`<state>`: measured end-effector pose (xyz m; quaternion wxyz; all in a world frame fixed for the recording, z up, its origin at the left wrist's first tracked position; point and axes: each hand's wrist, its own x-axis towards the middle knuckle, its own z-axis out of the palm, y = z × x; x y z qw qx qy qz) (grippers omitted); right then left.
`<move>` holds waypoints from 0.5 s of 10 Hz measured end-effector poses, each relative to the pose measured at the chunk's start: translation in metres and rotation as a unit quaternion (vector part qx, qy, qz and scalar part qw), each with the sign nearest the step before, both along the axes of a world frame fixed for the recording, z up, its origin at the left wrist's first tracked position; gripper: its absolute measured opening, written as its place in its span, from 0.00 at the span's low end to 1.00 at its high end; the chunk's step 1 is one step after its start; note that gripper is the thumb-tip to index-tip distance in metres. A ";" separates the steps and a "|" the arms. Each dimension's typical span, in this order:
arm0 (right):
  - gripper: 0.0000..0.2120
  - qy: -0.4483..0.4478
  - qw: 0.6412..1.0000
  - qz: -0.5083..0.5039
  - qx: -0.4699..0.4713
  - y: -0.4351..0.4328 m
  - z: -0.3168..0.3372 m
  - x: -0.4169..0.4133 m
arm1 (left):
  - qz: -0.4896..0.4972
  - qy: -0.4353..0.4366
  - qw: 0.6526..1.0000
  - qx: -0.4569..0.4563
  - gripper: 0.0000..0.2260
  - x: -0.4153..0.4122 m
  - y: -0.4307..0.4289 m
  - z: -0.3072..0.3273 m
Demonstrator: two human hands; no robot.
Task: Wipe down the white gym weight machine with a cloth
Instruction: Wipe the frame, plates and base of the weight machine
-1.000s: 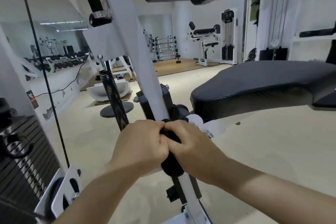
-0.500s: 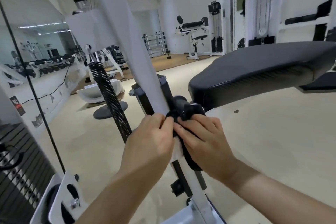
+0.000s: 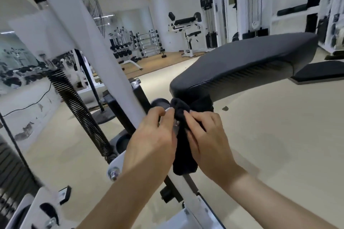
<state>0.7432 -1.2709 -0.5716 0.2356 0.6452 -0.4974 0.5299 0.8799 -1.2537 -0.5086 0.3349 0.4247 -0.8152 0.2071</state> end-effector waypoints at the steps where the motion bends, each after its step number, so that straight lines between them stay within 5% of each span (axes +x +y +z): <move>1: 0.15 0.017 1.000 -0.020 -0.016 0.004 -0.002 -0.002 | 0.024 -0.043 0.999 -0.016 0.13 0.000 0.000 -0.007; 2: 0.09 0.053 0.998 -0.028 0.006 0.009 0.001 -0.004 | 0.024 -0.038 0.999 -0.011 0.13 -0.002 0.002 -0.006; 3: 0.06 0.058 0.987 0.022 0.149 0.034 -0.026 0.001 | 0.012 -0.022 0.999 0.022 0.14 -0.002 0.007 -0.006; 4: 0.10 -0.064 0.986 0.072 0.138 0.038 -0.037 0.004 | 0.011 -0.048 0.998 0.028 0.16 0.002 0.010 -0.006; 5: 0.18 -0.075 0.980 0.033 0.180 0.018 -0.019 0.007 | 0.017 -0.056 0.998 0.025 0.17 0.003 0.008 -0.008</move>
